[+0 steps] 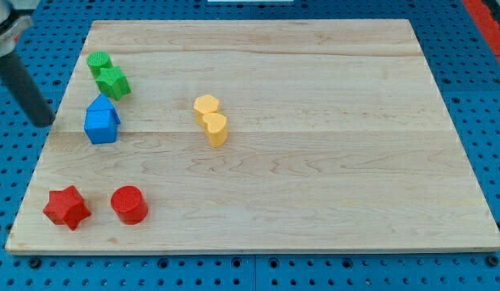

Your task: Push the green star to the top right of the green circle

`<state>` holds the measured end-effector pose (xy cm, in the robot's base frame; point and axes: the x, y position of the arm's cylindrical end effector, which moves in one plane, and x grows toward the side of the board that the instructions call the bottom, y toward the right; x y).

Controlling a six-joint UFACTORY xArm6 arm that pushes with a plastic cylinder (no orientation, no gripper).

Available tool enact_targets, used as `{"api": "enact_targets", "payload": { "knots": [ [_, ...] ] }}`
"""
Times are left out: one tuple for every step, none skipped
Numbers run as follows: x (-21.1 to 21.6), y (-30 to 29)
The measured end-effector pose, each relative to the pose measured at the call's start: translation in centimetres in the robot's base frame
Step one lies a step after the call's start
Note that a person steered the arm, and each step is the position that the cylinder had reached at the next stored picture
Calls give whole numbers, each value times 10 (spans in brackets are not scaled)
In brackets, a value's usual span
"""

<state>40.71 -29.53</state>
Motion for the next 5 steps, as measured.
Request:
{"api": "enact_targets", "payload": {
  "knots": [
    [-29, 23],
    [-29, 39],
    [-29, 61],
    [-32, 84],
    [-59, 90]
  ]
}}
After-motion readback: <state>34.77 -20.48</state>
